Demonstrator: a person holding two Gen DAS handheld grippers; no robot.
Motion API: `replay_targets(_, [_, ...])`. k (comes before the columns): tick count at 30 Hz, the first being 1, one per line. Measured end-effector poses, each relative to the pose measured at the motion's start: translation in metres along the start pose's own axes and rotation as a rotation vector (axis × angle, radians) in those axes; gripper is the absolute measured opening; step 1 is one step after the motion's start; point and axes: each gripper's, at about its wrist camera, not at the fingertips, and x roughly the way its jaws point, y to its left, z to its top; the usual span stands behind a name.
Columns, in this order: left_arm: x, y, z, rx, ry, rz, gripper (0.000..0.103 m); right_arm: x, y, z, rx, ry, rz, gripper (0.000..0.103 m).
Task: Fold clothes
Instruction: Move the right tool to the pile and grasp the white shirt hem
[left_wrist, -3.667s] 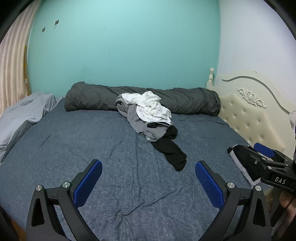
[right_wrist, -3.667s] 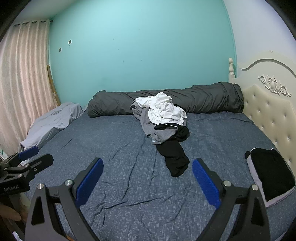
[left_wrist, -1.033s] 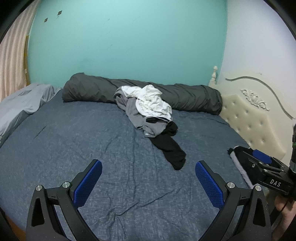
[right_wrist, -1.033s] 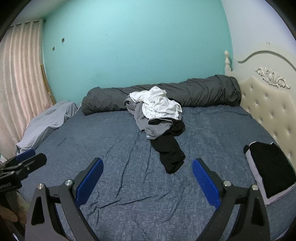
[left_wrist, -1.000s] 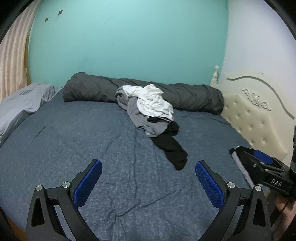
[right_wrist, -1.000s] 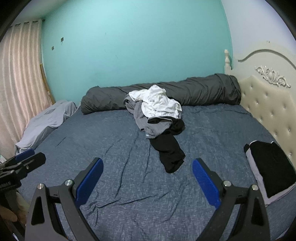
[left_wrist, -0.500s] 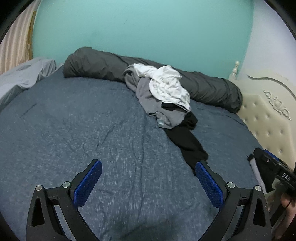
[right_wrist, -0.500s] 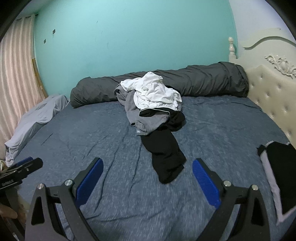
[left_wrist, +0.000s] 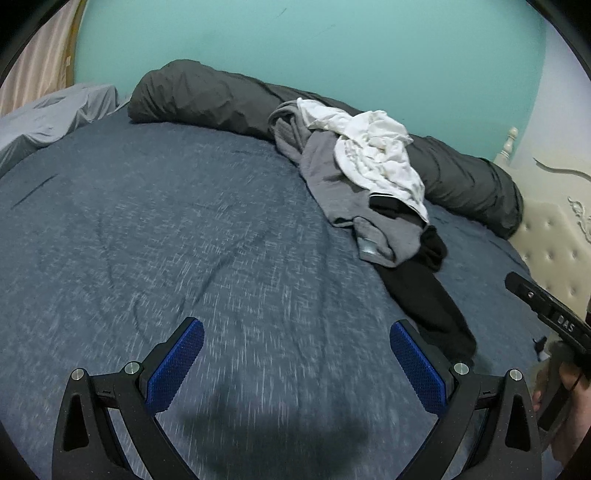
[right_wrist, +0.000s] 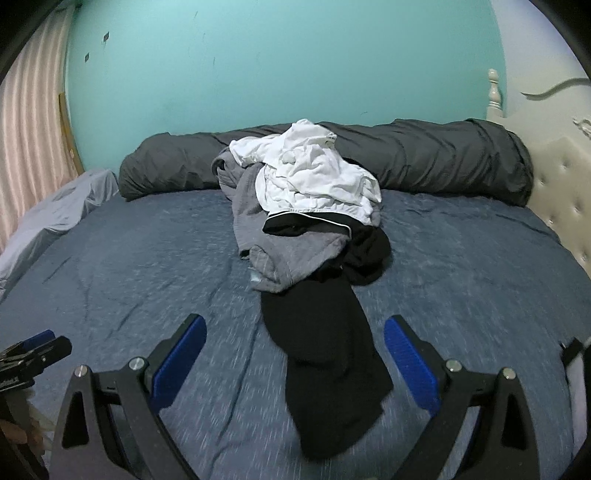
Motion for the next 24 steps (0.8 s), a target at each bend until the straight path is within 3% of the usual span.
replay_targets(12, [0.068,0.022,0.01,-0.051,0.024,-0.026,0.103,0.116,-0.005,0.043,-0.016,0.027,0.018,0.098])
replay_targets(24, [0.083,0.039,0.003,-0.075,0.016,-0.049,0.103,0.22,0.023,0.094,-0.087,0.06,0.005,0.098])
